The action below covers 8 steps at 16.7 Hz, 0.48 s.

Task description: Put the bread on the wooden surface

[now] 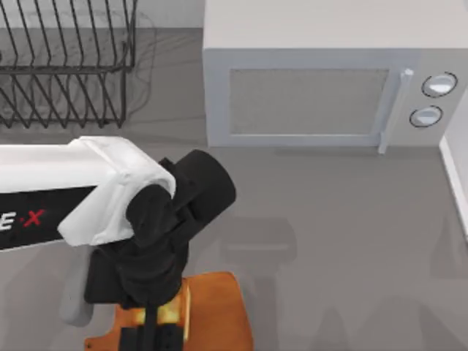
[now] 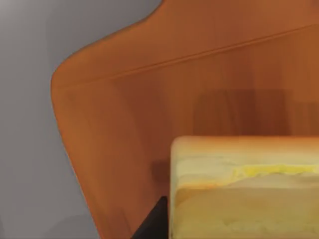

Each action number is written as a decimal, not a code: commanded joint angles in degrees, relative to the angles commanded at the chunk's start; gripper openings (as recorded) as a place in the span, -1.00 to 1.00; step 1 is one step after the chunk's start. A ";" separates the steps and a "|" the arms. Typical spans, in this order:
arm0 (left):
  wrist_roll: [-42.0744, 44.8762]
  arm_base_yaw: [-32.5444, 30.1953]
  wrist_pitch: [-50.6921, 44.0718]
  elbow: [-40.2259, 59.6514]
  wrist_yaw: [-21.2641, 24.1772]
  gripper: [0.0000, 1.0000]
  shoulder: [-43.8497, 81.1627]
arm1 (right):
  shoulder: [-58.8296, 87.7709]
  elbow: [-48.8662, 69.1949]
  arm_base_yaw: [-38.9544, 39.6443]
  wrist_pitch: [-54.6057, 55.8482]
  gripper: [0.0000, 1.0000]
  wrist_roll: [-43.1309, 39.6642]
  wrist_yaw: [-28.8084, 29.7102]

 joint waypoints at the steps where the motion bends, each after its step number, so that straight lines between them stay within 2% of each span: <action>1: -0.02 -0.02 1.00 -0.52 -0.04 -1.00 0.30 | 0.00 0.00 0.00 0.00 1.00 0.00 0.00; 7: -0.03 -0.04 2.52 -1.46 -0.12 -1.00 0.96 | 0.00 0.00 0.00 0.00 1.00 0.00 0.00; 8: -0.03 -0.04 2.52 -1.46 -0.12 -0.85 0.96 | 0.00 0.00 0.00 0.00 1.00 0.00 0.00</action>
